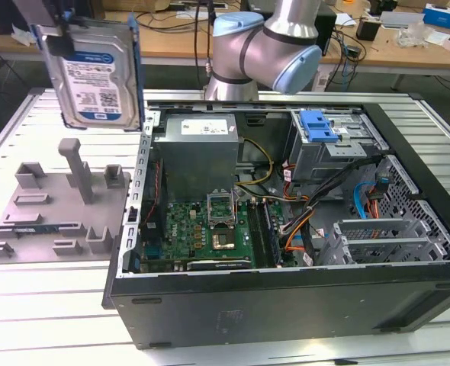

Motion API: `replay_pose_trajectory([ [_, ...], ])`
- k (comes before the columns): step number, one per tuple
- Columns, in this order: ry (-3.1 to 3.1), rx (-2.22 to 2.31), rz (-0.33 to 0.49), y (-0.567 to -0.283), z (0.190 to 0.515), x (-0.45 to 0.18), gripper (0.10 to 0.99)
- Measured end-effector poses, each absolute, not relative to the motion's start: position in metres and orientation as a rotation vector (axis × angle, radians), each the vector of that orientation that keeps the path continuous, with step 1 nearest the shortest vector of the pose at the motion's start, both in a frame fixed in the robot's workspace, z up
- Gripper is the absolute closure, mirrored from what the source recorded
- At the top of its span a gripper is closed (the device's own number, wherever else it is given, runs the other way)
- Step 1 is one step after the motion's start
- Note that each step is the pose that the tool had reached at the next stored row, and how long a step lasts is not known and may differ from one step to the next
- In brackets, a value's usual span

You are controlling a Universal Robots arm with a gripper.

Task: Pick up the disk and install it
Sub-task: 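Pick up the disk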

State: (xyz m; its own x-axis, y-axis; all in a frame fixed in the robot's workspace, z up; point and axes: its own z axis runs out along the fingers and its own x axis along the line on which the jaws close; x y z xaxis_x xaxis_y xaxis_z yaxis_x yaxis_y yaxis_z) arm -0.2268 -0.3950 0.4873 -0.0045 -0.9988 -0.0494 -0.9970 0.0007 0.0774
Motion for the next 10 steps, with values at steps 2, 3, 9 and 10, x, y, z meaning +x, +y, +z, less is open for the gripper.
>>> replay_pose_trajectory([
  [2,-2.203,2.196,-0.138,-0.401,0.488,-0.207,0.722],
  [3,-2.202,2.195,-0.138,-0.402,0.488,-0.202,0.722],
  [9,-2.195,2.186,-0.133,-0.41,0.488,-0.17,0.722],
  [10,-2.194,2.186,-0.132,-0.412,0.488,-0.166,0.722],
])
